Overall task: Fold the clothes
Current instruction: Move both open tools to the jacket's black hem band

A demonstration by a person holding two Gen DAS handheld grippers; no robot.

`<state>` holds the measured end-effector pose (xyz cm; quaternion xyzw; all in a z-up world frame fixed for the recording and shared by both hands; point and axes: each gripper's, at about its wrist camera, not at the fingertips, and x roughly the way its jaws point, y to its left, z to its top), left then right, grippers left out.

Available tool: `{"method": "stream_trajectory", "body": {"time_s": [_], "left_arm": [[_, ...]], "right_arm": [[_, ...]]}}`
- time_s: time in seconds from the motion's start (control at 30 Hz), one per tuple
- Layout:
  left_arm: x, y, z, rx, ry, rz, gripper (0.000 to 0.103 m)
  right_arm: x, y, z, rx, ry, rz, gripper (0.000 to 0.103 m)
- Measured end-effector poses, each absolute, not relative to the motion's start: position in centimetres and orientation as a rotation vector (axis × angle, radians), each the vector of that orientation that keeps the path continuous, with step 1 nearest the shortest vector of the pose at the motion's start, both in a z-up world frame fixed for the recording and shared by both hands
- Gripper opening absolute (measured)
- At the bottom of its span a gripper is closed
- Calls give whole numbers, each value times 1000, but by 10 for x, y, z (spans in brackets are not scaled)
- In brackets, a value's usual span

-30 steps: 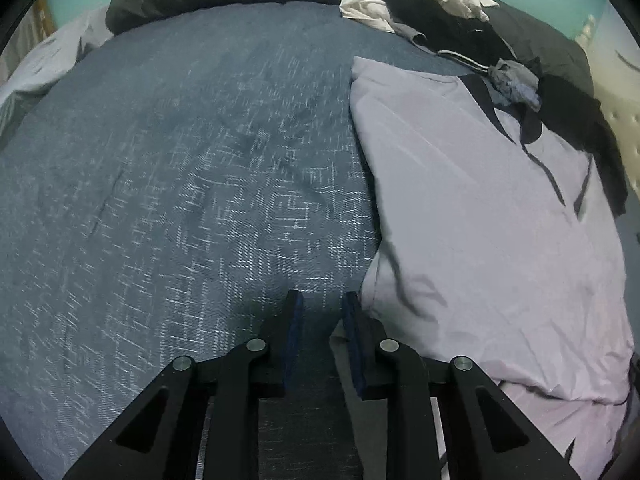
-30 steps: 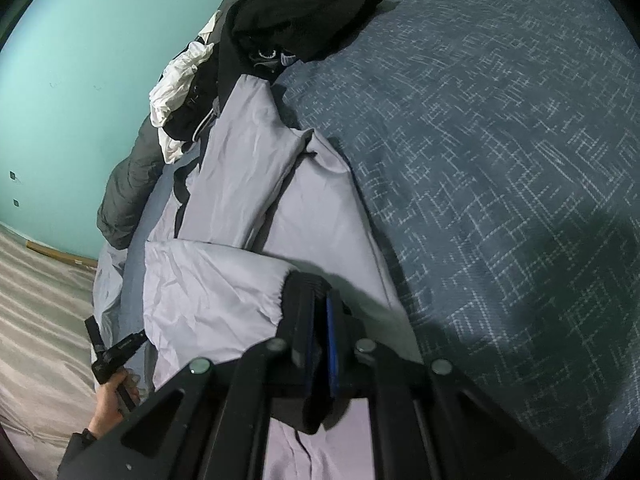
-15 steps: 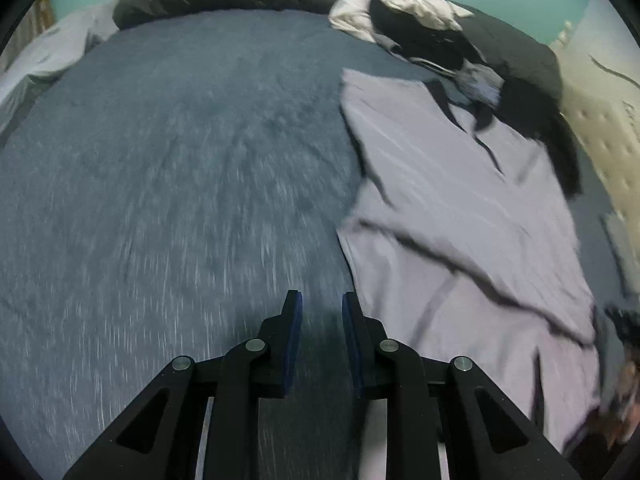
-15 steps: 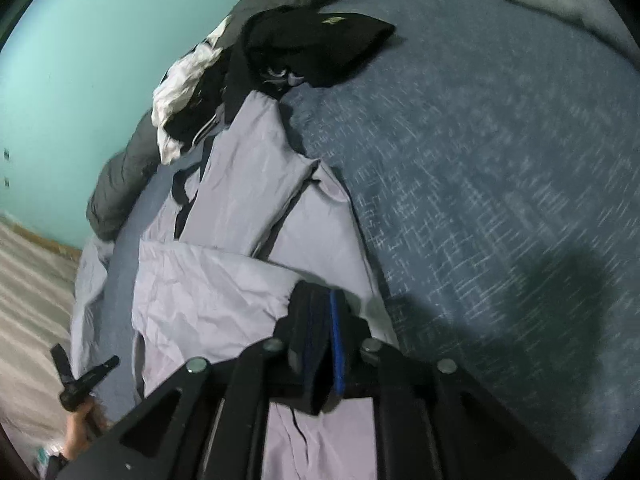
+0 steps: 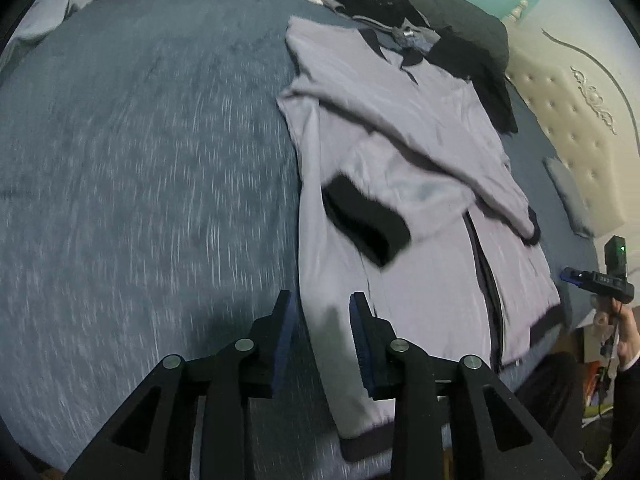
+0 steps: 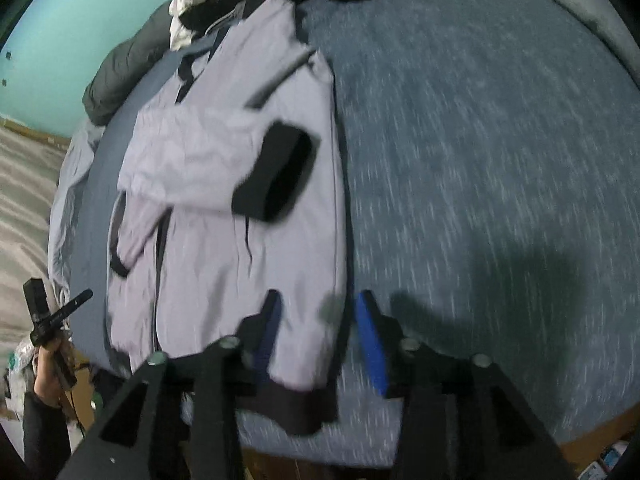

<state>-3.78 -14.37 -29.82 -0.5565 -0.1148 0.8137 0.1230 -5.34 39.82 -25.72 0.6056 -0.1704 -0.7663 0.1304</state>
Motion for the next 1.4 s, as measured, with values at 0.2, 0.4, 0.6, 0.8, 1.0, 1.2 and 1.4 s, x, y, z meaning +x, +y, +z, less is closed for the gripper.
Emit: {"method": "stream_trajectory", "body": {"time_s": [0.2, 0.4, 0.6, 0.8, 1.0, 1.2, 1.4], "left_arm": [[-13, -142, -308, -1650, -371, 2320, 32], [-4, -131, -313, -1652, -356, 2288, 40], [-1, -128, -327, -1692, -370, 2249, 41], [1, -127, -340, -1730, -381, 2217, 42], [3, -123, -348, -1736, -399, 2189, 42], [2, -123, -356, -1744, -412, 2170, 42], [1, -126, -360, -1757, -475, 2116, 43]], "right_arm": [[-26, 392, -258, 1783, -468, -2167, 44], [-14, 386, -258, 1801, -437, -2136, 46], [-7, 378, -268, 1832, -414, -2092, 49], [-7, 373, -277, 1845, -423, -2052, 49], [-7, 366, -281, 1843, -392, -2039, 49], [-9, 362, -286, 1842, -376, -2041, 48], [-13, 356, -289, 1846, -364, -2035, 47]]}}
